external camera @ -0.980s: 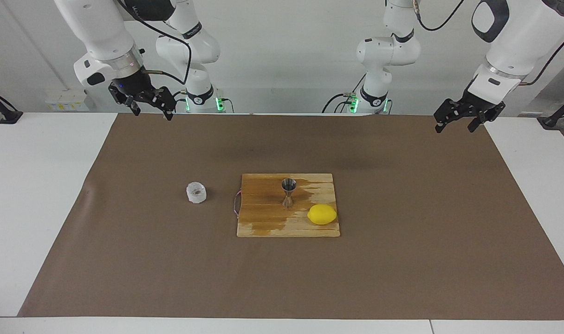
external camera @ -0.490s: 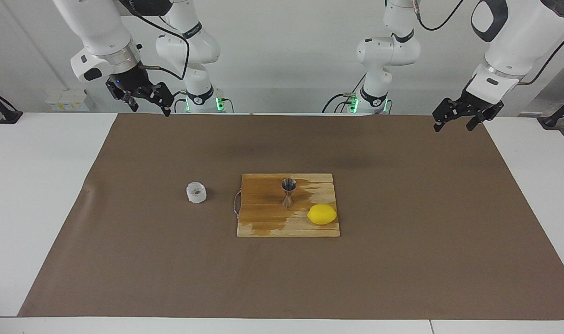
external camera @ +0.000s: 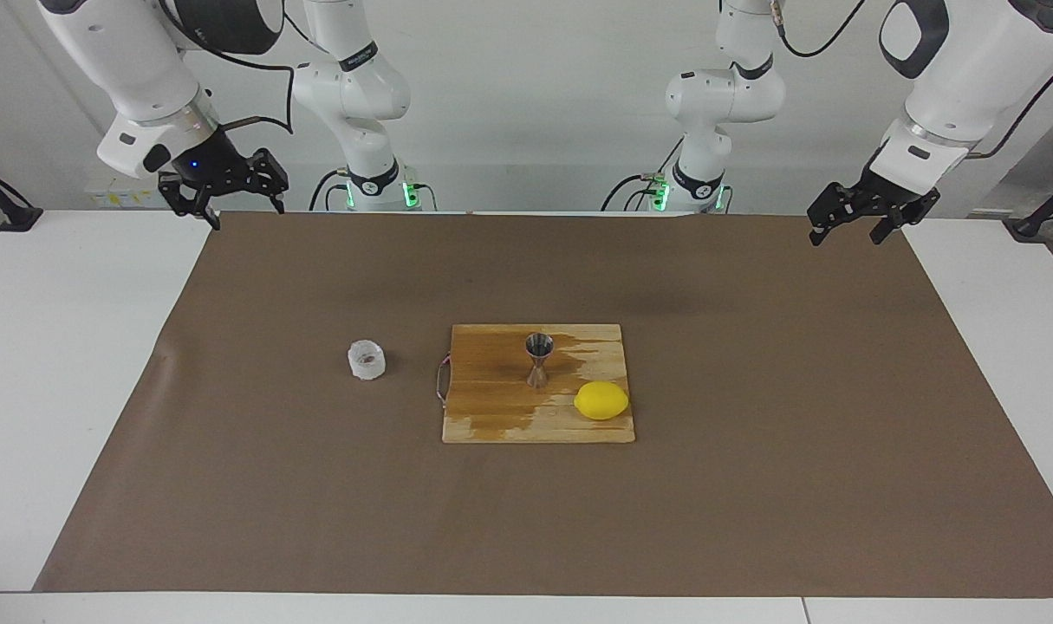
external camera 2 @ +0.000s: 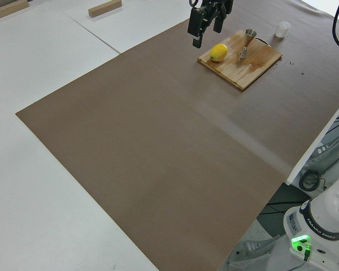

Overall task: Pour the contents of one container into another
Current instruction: 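Reach the open right gripper toward the small white cup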

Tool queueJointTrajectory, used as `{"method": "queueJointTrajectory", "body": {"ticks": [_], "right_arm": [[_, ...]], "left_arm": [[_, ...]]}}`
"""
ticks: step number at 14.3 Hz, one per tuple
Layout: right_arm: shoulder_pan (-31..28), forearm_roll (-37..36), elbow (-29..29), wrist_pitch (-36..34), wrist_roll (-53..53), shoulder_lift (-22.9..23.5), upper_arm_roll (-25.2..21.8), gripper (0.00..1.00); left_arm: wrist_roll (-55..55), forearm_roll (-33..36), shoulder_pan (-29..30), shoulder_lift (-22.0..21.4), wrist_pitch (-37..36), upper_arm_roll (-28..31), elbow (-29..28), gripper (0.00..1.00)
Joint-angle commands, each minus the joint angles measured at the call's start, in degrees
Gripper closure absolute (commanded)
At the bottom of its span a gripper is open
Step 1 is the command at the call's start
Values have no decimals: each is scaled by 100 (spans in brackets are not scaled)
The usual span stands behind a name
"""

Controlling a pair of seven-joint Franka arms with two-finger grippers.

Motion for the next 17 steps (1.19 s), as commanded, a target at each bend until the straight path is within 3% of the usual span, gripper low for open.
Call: {"method": "queueJointTrajectory", "body": {"ticks": [1, 9, 13, 17], "right_arm": [[-230, 186, -629, 766, -1504, -205, 30, 0], [-951, 2776, -910, 1486, -5476, 1077, 30, 0], [-951, 4190, -1480, 1979, -7236, 1316, 30, 0], [-881, 5272, -1973, 2199, -8265, 1465, 30, 0]], "left_arm": [[-4, 76, -6, -79, -60, 5, -29, 0], [-4, 76, 3, -79, -60, 5, -29, 0], [-4, 76, 3, -79, -60, 5, -29, 0], [-4, 76, 3, -79, -60, 5, -29, 0]]}}
